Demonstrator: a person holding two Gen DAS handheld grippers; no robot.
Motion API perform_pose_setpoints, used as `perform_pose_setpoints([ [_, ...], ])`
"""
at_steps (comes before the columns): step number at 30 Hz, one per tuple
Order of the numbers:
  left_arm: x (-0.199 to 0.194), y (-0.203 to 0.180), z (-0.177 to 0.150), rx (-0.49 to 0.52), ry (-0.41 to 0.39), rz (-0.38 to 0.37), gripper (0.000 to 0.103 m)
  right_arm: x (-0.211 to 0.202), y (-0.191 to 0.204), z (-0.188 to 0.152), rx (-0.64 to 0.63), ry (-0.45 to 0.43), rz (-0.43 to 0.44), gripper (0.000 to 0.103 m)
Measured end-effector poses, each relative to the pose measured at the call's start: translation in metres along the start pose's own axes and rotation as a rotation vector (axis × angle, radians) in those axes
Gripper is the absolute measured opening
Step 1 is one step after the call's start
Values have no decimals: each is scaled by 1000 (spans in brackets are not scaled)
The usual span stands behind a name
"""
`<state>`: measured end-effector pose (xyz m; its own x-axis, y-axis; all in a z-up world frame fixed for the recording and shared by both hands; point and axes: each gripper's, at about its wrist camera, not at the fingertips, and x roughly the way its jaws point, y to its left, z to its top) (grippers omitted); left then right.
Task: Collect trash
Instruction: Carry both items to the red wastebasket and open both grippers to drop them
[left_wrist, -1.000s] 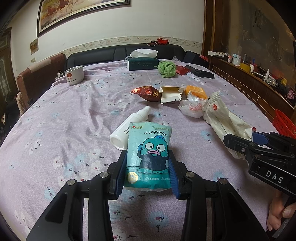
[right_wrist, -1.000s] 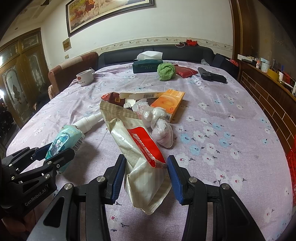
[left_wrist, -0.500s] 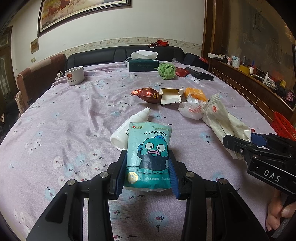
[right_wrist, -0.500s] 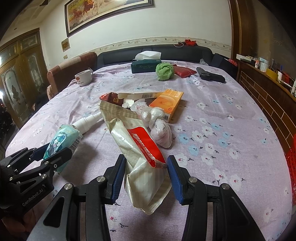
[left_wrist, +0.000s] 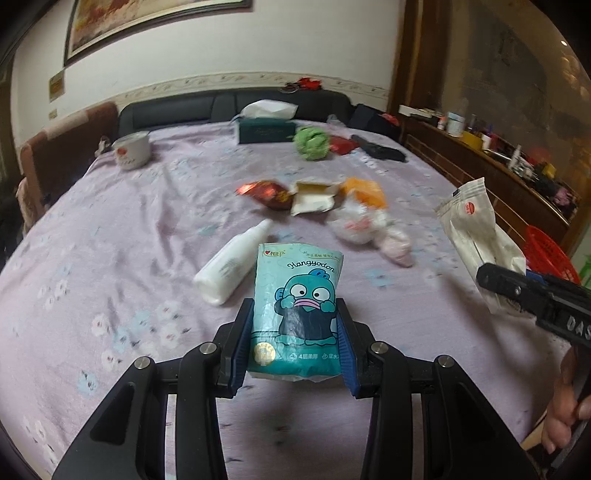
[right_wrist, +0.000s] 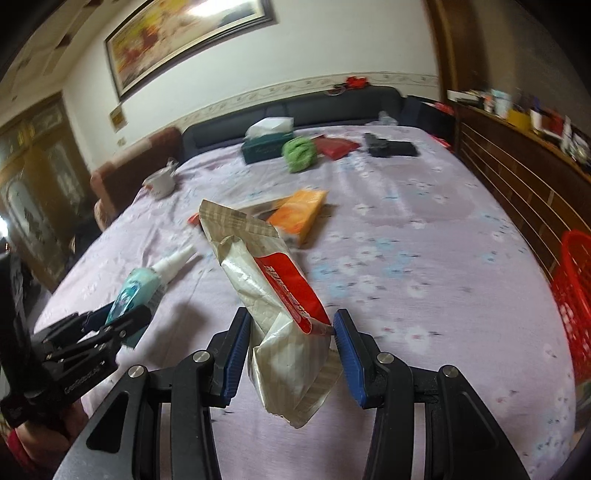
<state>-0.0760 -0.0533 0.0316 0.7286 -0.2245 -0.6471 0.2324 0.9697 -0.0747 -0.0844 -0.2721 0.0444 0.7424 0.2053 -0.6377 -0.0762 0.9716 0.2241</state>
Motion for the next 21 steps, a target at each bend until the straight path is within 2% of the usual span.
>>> perform_pose_setpoints([
  [5, -6, -42, 21, 70, 0, -85, 39, -31, -49, 7, 118, -67, -57, 50],
  [9, -4, -90, 40, 143, 10, -176, 39, -65, -102, 10, 222, -132, -129, 50],
  [15, 5, -177, 65, 233, 29, -334, 39, -112, -184, 7, 376, -204, -253, 50],
  [19, 17, -243, 77, 291, 56, -436, 39, -133, -230, 3, 462, -220, -322, 50],
  [21, 22, -270, 81, 308, 65, -464, 39, -139, -250, 2, 498, -224, -345, 50],
])
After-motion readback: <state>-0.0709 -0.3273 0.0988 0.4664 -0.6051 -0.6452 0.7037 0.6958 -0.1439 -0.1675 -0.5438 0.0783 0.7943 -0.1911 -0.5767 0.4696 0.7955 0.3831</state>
